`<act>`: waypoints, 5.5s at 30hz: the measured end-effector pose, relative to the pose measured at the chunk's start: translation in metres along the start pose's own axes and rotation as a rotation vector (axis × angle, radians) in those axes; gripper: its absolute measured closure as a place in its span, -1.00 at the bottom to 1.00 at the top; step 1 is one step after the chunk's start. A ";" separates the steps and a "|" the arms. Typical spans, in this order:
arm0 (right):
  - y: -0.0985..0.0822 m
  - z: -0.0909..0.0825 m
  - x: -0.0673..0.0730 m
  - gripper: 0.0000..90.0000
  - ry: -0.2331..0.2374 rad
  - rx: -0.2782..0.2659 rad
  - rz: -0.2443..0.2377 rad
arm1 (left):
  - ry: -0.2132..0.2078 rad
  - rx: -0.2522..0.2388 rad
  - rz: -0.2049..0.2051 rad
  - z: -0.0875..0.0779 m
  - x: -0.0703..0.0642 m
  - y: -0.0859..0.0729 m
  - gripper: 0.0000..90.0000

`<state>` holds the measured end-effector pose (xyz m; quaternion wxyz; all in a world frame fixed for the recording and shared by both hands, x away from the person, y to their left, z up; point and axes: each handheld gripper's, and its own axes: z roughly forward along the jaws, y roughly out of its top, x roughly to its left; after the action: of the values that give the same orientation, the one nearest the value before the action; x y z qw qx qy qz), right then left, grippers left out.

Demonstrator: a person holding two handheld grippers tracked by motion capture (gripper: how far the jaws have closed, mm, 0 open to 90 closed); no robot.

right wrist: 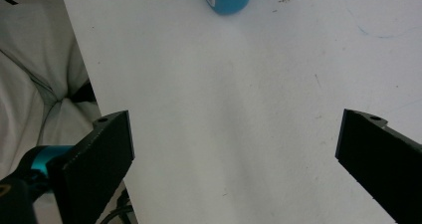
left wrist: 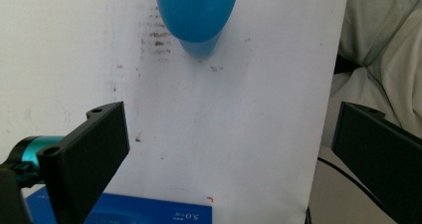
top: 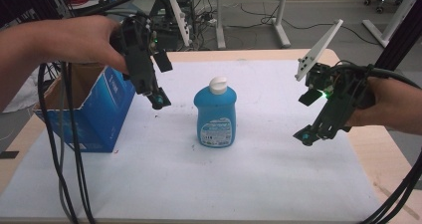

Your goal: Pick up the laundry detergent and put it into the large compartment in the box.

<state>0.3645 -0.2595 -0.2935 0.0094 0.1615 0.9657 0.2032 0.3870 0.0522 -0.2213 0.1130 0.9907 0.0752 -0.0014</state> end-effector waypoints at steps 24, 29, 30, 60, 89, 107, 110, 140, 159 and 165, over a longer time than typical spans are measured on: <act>0.001 0.002 -0.006 -0.98 0.008 -0.002 0.006 | -0.015 -0.038 0.071 0.015 0.011 0.047 -0.96; 0.002 0.003 -0.006 -0.98 0.011 -0.001 0.011 | -0.020 -0.036 0.078 0.024 0.015 0.056 -0.96; 0.002 0.003 -0.006 -0.98 0.011 -0.003 0.008 | -0.022 -0.037 0.081 0.026 0.016 0.057 -0.96; -0.002 0.005 -0.012 -0.98 0.017 -0.007 0.017 | -0.039 -0.014 0.114 0.071 0.024 0.076 -0.96; -0.003 0.010 -0.014 -0.98 0.025 -0.008 0.019 | -0.045 -0.003 0.135 0.086 0.028 0.073 -0.66; -0.005 0.011 -0.014 -0.98 0.027 -0.011 0.023 | -0.068 -0.012 0.140 0.087 0.029 0.072 -0.36; -0.005 0.011 -0.014 -0.98 0.028 -0.010 0.022 | -0.081 -0.015 0.145 0.087 0.028 0.072 -0.28; -0.006 0.012 -0.015 -0.98 0.027 -0.008 0.024 | -0.034 0.000 0.014 0.028 0.015 0.061 -0.16; -0.002 0.012 -0.011 -0.98 0.036 -0.011 0.004 | 0.043 -0.025 -0.137 -0.068 0.014 0.014 -0.16; -0.001 0.012 -0.010 -0.98 0.036 -0.014 0.002 | 0.053 -0.041 -0.158 -0.101 0.017 -0.005 -0.16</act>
<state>0.3752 -0.2585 -0.3055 -0.0070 0.1590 0.9640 0.2128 0.4017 0.0826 -0.1244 0.1309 0.9789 0.1561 0.0174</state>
